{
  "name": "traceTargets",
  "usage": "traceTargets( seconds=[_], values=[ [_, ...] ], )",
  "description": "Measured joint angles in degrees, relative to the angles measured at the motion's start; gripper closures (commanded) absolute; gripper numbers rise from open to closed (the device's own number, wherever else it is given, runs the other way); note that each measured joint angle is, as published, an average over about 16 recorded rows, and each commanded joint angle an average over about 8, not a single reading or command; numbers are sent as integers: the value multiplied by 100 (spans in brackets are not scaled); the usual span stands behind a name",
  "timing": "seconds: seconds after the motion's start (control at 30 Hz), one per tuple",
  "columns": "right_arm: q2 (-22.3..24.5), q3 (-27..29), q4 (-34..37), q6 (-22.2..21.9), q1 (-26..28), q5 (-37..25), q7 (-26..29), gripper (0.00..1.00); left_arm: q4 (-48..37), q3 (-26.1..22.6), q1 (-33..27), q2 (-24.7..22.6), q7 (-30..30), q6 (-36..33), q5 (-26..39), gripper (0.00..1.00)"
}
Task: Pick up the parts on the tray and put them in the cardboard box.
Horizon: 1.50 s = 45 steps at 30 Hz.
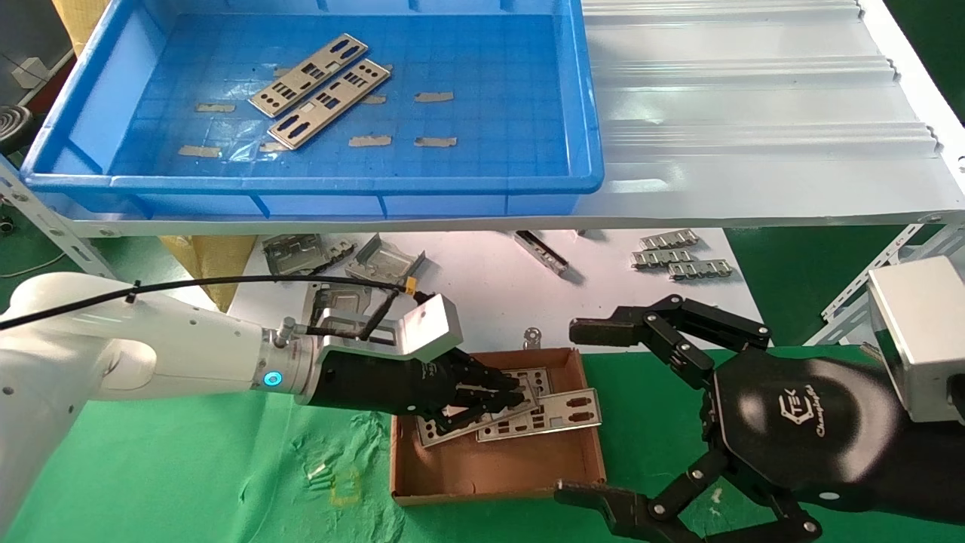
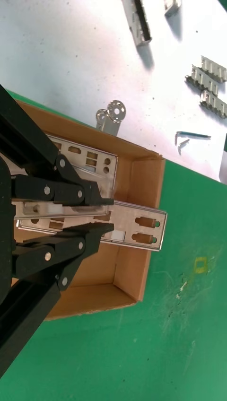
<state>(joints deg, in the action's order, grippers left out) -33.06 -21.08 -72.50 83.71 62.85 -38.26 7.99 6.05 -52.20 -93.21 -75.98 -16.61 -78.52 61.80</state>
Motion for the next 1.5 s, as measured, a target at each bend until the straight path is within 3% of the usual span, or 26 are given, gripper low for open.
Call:
traceTargets(
  seconds=[0.33,0.77,1.17,1.5],
  values=[
    [0,-1,0,0,0,0,0,0,-84,108,-98,87,-101,-462,-187,0],
    [1,-1,1,-1,0,1,-1,0,489,331,32,618,182,-1354,-766,0],
    [1,0,2,-1,-1,2,-1,0,928,464,219,854,337,-1385,-950,0],
    [1,-1,3,0,-1,2,-2,0,1668,877,598,1267,645,-1291,-1074,0]
  ],
)
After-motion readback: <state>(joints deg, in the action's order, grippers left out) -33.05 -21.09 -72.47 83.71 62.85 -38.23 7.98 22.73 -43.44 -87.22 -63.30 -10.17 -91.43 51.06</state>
